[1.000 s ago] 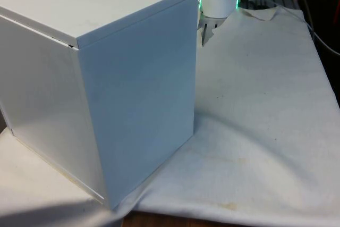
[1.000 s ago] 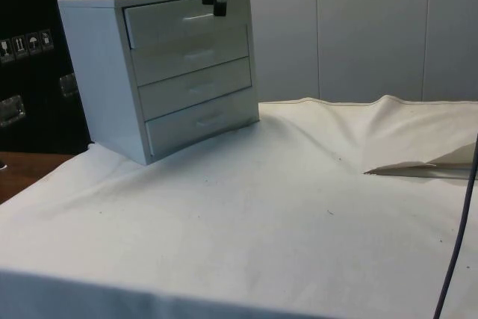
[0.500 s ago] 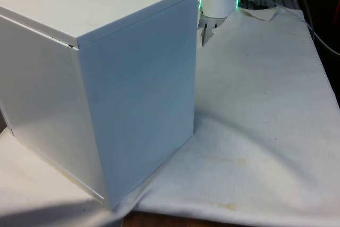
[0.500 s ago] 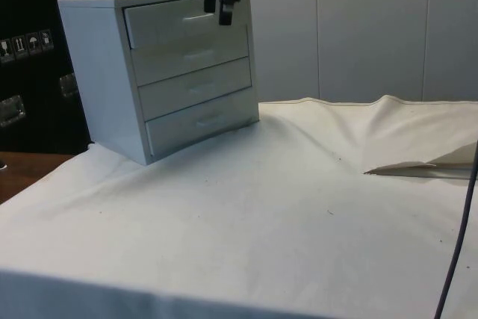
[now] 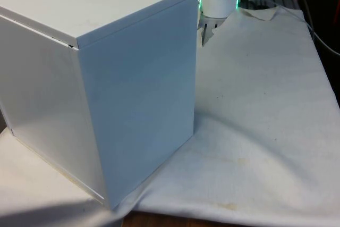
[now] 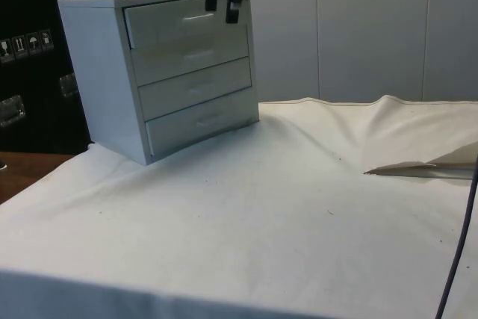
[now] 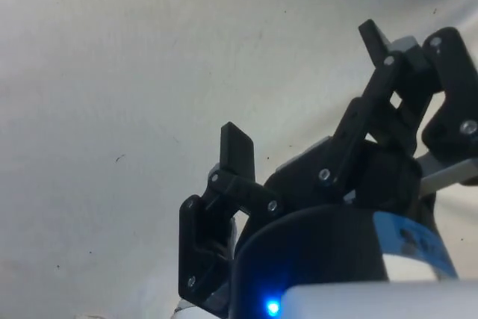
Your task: Open the drawer, then close it.
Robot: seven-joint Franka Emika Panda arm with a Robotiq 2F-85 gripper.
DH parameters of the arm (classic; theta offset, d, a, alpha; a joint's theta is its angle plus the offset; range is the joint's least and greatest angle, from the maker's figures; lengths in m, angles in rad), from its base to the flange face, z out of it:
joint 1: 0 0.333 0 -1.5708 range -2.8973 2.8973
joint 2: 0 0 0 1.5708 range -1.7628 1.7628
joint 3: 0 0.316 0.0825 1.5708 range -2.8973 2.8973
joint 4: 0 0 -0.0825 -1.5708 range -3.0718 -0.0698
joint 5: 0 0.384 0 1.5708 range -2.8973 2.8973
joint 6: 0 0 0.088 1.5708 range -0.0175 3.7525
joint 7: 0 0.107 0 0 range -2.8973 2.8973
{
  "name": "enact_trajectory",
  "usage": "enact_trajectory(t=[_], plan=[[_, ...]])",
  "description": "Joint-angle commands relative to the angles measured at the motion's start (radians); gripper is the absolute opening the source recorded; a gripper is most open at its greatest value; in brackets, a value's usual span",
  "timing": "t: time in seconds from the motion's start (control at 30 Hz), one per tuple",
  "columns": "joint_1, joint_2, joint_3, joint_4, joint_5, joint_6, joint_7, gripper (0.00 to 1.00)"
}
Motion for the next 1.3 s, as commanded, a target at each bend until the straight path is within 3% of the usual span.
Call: enact_trajectory(t=[0.0,0.2,0.23,0.3,0.43,0.5,0.53,0.63,0.73,0.77,0.8,1.1,1.13,1.17,1.27], plan=[[0.000,-0.001,0.000,0.000,0.000,0.000,-0.006,1.00],[-0.004,-0.008,0.002,-0.005,-0.031,0.007,-0.045,1.00],[0.000,-0.003,0.000,0.000,-0.015,0.000,-0.047,1.00],[-0.005,-0.008,0.003,-0.006,-0.042,0.011,-0.049,1.00],[-0.005,-0.012,0.003,-0.009,-0.074,0.021,-0.053,1.00],[0.000,-0.008,0.000,-0.004,-0.062,0.006,-0.058,1.00],[-0.006,-0.015,0.003,-0.013,-0.088,0.027,-0.051,1.00],[-0.008,-0.021,0.003,-0.022,-0.115,0.045,-0.047,1.00],[-0.008,-0.026,0.004,-0.030,-0.134,0.062,-0.042,1.00],[-0.001,-0.021,0.000,-0.023,-0.108,0.041,-0.055,1.00],[-0.009,-0.028,0.004,-0.033,-0.141,0.069,-0.039,1.00],[-0.013,-0.047,0.002,-0.071,-0.210,0.152,-0.007,1.00],[-0.003,-0.042,-0.002,-0.065,-0.184,0.132,-0.021,1.00],[-0.013,-0.048,0.002,-0.074,-0.216,0.160,-0.005,1.00],[-0.016,-0.052,0.001,-0.083,-0.236,0.182,0.003,1.00]])
